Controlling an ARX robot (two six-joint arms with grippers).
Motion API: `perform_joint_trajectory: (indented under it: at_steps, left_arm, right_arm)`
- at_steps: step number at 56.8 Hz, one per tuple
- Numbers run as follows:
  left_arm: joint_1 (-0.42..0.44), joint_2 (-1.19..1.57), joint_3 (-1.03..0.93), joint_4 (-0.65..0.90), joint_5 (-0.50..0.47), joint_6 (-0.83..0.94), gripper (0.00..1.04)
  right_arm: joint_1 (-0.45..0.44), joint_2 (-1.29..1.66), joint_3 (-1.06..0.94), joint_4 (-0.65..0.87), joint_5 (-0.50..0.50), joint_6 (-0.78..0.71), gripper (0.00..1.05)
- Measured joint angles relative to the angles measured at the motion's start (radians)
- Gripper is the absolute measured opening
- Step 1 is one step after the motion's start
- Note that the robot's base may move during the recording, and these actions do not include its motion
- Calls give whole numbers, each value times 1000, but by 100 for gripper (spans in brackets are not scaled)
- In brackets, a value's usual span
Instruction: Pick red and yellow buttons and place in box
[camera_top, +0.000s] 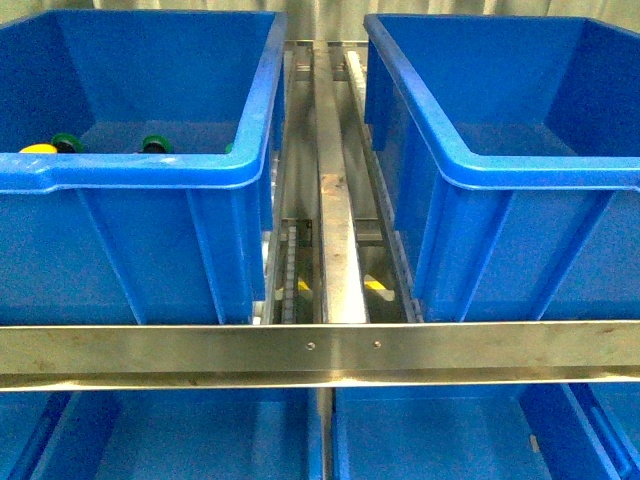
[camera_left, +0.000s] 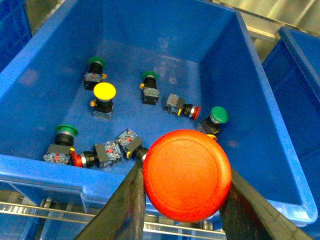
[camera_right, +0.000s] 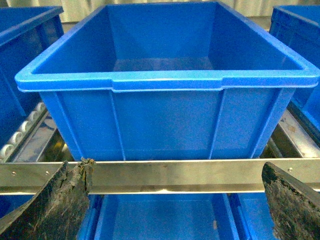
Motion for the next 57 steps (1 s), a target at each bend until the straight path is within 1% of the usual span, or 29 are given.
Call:
perform_joint_trajectory:
  at_steps: [4, 7, 9, 10, 12, 14, 15, 18, 19, 23, 26, 31, 32, 35, 45, 57]
  left_arm:
    - [-27, -10, -16, -5, -6, -2, 33]
    - [-51, -5, -35, 16, 23, -17, 33]
    - [-58, 13, -46, 70, 93, -63, 33]
    - [-58, 30, -49, 116, 158, -111, 33]
    - [-58, 58, -50, 196, 244, -185, 33]
    - [-62, 83, -50, 267, 299, -256, 33]
    - [-67, 100, -50, 316, 320, -315, 33]
    - [-84, 138, -46, 412, 346, -397, 33]
    - [-95, 158, -42, 455, 358, -451, 33]
    - [-131, 222, -13, 565, 389, -565, 33]
    - [-164, 284, 25, 653, 438, -663, 33]
    - [-209, 357, 76, 733, 474, -753, 33]
    - [-215, 364, 82, 738, 478, -758, 33]
    - [-270, 419, 127, 767, 504, -782, 33]
    - [-365, 512, 209, 822, 565, -823, 33]
    - [-419, 600, 288, 809, 554, -812, 33]
  right_arm:
    - [0, 2, 0, 0, 0, 0, 99]
    - [0, 2, 0, 0, 0, 0, 99]
    - [0, 2, 0, 0, 0, 0, 99]
    - [0, 2, 0, 0, 0, 0, 99]
    - [0, 2, 0, 0, 0, 0, 99]
    - [0, 2, 0, 0, 0, 0, 99]
    - [0, 2, 0, 0, 0, 0, 99]
    - [0, 2, 0, 0, 0, 0, 99]
    - [0, 2, 0, 0, 0, 0, 99]
    - [0, 2, 0, 0, 0, 0, 99]
    - [0, 2, 0, 0, 0, 0, 99]
    - [0, 2, 0, 0, 0, 0, 99]
    - [0, 2, 0, 0, 0, 0, 99]
    - [0, 2, 0, 0, 0, 0, 99]
    - [0, 2, 0, 0, 0, 0, 99]
    - [0, 2, 0, 0, 0, 0, 99]
